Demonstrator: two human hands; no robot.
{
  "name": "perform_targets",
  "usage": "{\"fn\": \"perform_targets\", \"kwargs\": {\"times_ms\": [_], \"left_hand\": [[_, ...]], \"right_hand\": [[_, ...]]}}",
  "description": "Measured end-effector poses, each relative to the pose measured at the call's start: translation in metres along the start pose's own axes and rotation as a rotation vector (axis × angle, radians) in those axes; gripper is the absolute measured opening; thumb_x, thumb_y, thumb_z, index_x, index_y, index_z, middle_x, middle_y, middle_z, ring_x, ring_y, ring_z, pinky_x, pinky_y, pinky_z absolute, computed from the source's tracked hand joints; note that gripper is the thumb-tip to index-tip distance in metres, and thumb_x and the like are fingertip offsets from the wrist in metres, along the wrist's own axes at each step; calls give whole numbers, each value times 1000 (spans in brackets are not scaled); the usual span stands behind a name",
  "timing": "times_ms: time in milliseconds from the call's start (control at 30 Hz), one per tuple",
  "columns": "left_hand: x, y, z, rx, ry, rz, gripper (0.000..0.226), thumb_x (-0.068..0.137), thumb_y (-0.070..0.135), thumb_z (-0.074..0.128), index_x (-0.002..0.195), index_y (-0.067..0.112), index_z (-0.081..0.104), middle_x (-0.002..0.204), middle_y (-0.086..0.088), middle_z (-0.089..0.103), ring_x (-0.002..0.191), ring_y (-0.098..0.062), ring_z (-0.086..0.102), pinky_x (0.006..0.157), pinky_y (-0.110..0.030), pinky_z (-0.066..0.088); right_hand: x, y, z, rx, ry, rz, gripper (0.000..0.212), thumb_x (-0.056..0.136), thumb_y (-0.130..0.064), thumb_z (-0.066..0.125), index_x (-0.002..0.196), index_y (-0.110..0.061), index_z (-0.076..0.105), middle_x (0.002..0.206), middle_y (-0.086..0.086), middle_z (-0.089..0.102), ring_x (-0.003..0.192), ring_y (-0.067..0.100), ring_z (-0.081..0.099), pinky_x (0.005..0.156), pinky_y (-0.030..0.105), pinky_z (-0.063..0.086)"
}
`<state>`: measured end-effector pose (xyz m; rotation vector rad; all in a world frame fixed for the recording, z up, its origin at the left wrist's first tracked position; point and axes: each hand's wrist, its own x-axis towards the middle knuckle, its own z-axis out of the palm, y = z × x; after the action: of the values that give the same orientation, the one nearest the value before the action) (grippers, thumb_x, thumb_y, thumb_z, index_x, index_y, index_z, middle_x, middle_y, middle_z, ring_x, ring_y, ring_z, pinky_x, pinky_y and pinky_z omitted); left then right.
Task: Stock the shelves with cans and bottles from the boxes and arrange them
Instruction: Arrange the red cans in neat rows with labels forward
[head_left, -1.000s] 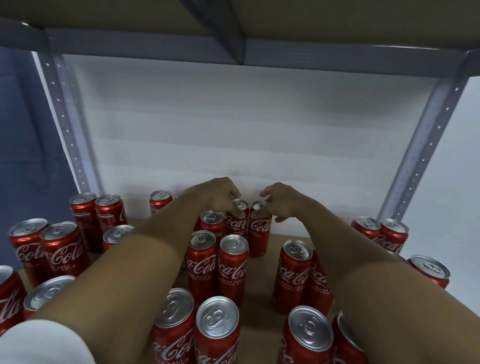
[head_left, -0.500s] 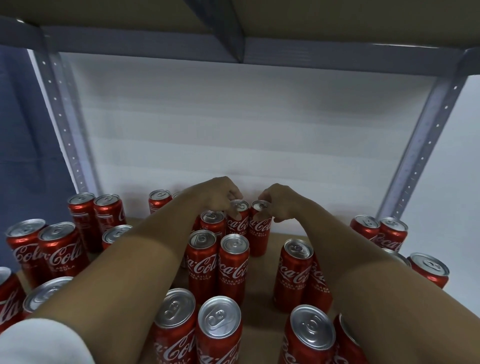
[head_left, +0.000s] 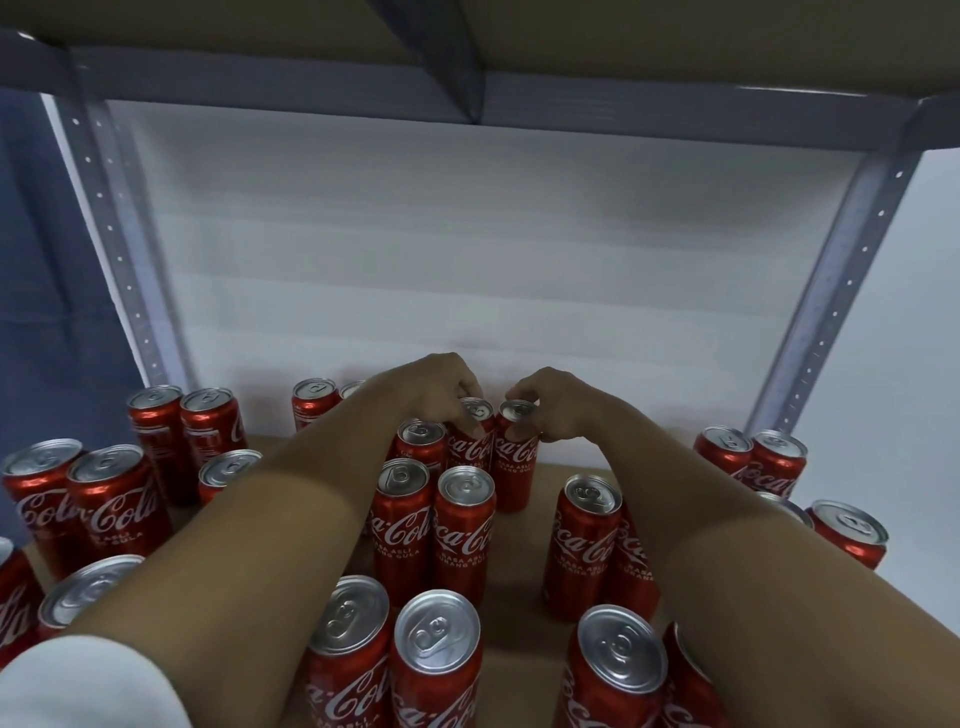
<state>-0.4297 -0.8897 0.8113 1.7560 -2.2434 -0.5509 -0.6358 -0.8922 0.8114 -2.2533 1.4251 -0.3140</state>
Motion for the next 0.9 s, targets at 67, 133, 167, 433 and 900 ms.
{"fn": "perform_targets", "kwargs": {"times_ms": [67, 133, 167, 433, 900], "left_hand": [[1, 0, -1, 2, -19, -1, 59, 72, 32, 92, 126, 23, 71, 126, 6, 69, 116, -18, 63, 99, -41, 52], [1, -1, 0, 1, -11, 7, 63, 73, 32, 92, 131, 23, 68, 131, 4, 67, 120, -19, 62, 100, -40, 51], [2, -2, 1, -4, -4, 5, 68, 72, 33, 92, 134, 23, 66, 135, 3, 65, 123, -20, 61, 102, -39, 50], [4, -6, 4, 6, 1, 30, 58, 70, 33, 94, 124, 25, 71, 129, 5, 67, 120, -17, 60, 94, -35, 49], [14, 35, 18, -4, -47, 72, 55, 74, 34, 91, 122, 20, 70, 122, 6, 64, 111, -16, 61, 72, -21, 48]], "right_hand": [[-1, -1, -1, -7, -15, -6, 56, 82, -17, 82, 133, -8, 62, 131, 9, 61, 112, 30, 62, 93, 46, 56], [-2, 0, -1, 5, -18, 2, 54, 83, -16, 81, 133, -7, 61, 132, 12, 61, 111, 33, 62, 92, 47, 56], [-2, 0, 0, 15, -18, 8, 56, 83, -16, 81, 134, -7, 60, 133, 13, 60, 112, 35, 62, 91, 48, 56], [1, 3, 1, 4, 28, 31, 48, 75, -23, 88, 117, -6, 69, 113, 13, 70, 95, 28, 69, 82, 47, 61], [-18, 24, -25, -109, -44, 63, 47, 73, -19, 89, 115, -8, 73, 110, 14, 72, 97, 34, 71, 80, 48, 61]]}}
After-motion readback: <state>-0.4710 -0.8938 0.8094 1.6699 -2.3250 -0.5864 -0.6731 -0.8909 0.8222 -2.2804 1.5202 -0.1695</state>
